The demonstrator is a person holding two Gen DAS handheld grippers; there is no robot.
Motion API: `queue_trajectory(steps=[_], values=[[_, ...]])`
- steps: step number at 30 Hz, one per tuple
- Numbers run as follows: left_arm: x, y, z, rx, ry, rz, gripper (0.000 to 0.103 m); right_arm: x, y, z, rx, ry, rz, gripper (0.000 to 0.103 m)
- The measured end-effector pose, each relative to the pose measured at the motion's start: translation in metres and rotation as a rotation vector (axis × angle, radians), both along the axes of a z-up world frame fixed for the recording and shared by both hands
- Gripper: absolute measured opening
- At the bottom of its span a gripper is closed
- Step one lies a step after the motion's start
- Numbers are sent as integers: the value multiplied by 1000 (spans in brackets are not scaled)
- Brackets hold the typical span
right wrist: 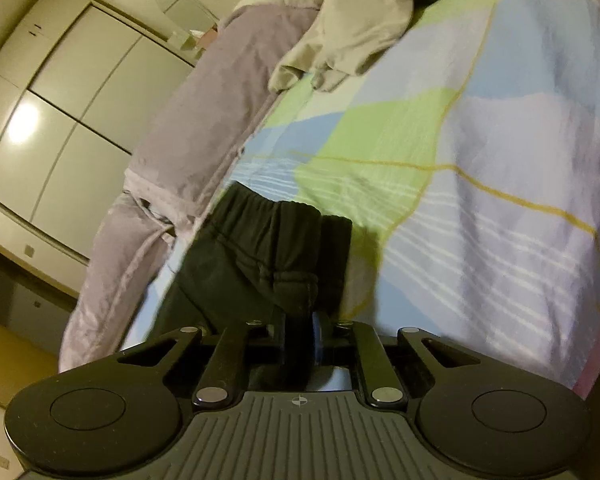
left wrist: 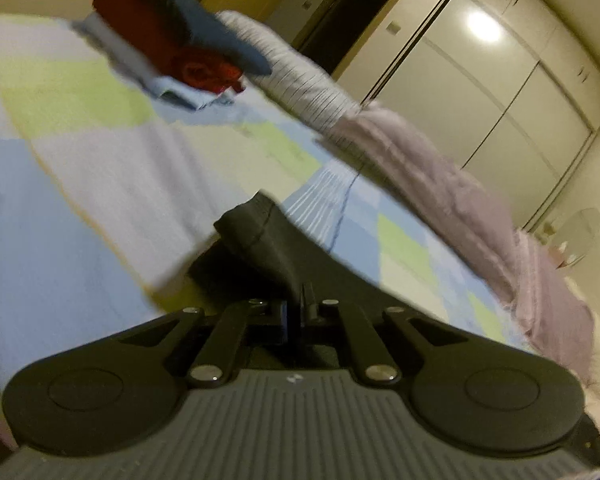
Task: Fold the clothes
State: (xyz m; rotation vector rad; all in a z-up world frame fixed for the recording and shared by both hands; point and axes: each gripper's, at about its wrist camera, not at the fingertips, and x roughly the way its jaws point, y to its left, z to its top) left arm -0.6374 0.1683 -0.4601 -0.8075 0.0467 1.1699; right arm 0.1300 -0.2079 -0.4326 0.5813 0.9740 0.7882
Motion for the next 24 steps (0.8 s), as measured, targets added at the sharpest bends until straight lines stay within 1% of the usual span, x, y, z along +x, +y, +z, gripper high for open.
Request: queue_trajectory(steps=[1, 2, 4, 5, 8, 10, 11, 12, 17, 20, 21, 23, 24], values=[[1, 1, 1, 5, 8, -6, 4, 1, 0, 4, 7, -7, 5, 11], [2, 3, -4, -8, 26, -10, 4, 2, 2, 8, 8, -22, 14, 11], [6, 6, -14, -35, 62, -16, 6, 3, 5, 7, -8, -32, 19, 11], [6, 4, -15, -19, 67, -17, 6, 3, 4, 4, -9, -26, 16, 11], [14, 1, -6, -17, 146, -21, 8, 3, 0, -7, -12, -7, 6, 11], [20, 1, 5, -21, 217, -41, 11, 2, -2, -12, -15, 5, 0, 17], [21, -1, 12, -19, 244, -44, 12, 1, -4, -9, -23, 4, -2, 25], [20, -5, 17, -16, 261, -39, 14, -1, -6, -5, -27, 5, -6, 31], [15, -27, 42, -3, 288, 37, 14, -10, -22, 10, 42, 26, -34, 33], [22, -41, 59, 58, 296, 68, 12, -14, -17, 16, 86, 2, -1, 32], [27, -45, 63, 96, 309, 69, 12, -16, -15, 18, 92, -19, 11, 32], [40, -52, 71, 177, 343, 63, 12, -24, -6, 20, 62, -97, 46, 32], [47, -51, 69, 195, 362, 25, 12, -28, -1, 21, 37, -136, 63, 32]])
